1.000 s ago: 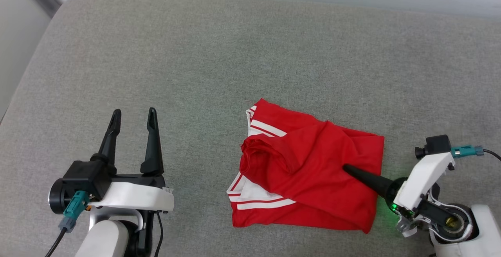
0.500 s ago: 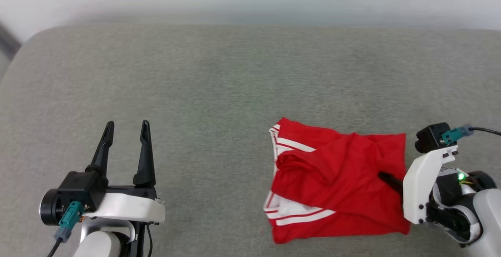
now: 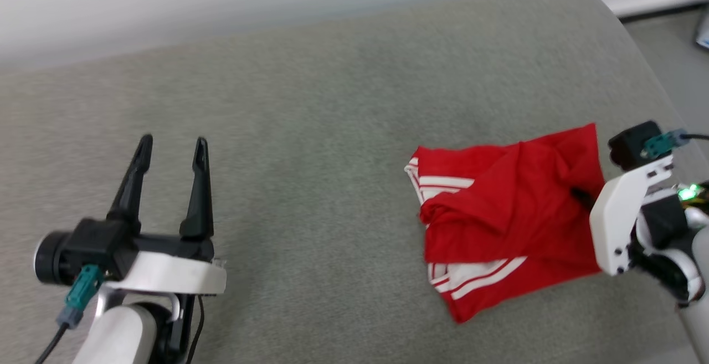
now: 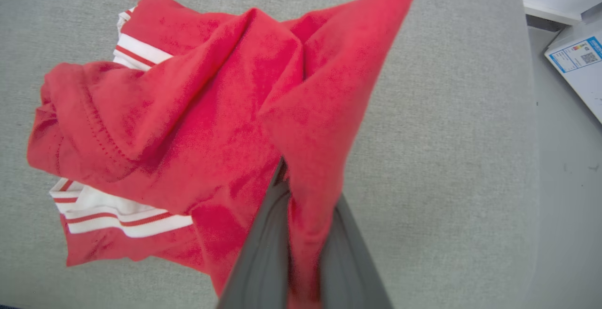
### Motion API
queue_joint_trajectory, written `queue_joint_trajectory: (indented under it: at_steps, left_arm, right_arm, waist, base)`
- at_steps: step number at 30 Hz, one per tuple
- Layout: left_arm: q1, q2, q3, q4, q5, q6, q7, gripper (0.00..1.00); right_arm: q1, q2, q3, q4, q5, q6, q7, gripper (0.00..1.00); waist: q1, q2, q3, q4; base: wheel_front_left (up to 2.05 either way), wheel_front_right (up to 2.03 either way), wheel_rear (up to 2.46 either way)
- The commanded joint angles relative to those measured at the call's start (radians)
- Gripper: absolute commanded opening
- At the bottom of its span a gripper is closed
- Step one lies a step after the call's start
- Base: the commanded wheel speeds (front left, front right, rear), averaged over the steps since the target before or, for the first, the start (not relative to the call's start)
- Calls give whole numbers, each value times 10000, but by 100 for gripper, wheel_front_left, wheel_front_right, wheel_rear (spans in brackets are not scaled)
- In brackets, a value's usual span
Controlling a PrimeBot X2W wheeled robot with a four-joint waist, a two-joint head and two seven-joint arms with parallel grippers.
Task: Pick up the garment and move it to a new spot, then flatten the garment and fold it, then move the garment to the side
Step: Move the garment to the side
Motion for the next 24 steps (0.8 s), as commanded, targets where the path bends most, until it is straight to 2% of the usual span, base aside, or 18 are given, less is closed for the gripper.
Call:
queue_joint_trajectory:
  at_steps: [1,5,10,19,24]
  left_arm:
    - [-190,47,-36,-59,50,-15,35,100]
    - [-688,309,-101,-583,274,-81,366,100]
    - [-1360,673,-196,-1244,581,-195,863,100]
    - [-2629,1097,-500,-2144,1054,-486,1614,100]
    - [-3069,1172,-666,-2343,1185,-627,1815,100]
  right_arm:
    - [-283,60,-64,96,-105,-10,-172,0]
    - [-1131,175,-482,940,-442,-13,-1101,0]
    - [-2277,275,-1382,2199,-940,-13,-2421,0]
    - [-3675,153,-3916,4269,-1898,-13,-4320,0]
    - [-4106,563,-4969,5312,-2276,-12,-5113,0]
  waist:
    - [0,-1,761,-726]
    - [0,-1,1658,-1155]
    - [0,-1,2759,-1327]
    - [0,-1,4344,-1111]
    - [0,-1,4817,-1006]
  base:
    - [0,0,0]
    - [0,0,0]
    - [0,0,0]
    - [0,0,0]
    - [0,0,0]
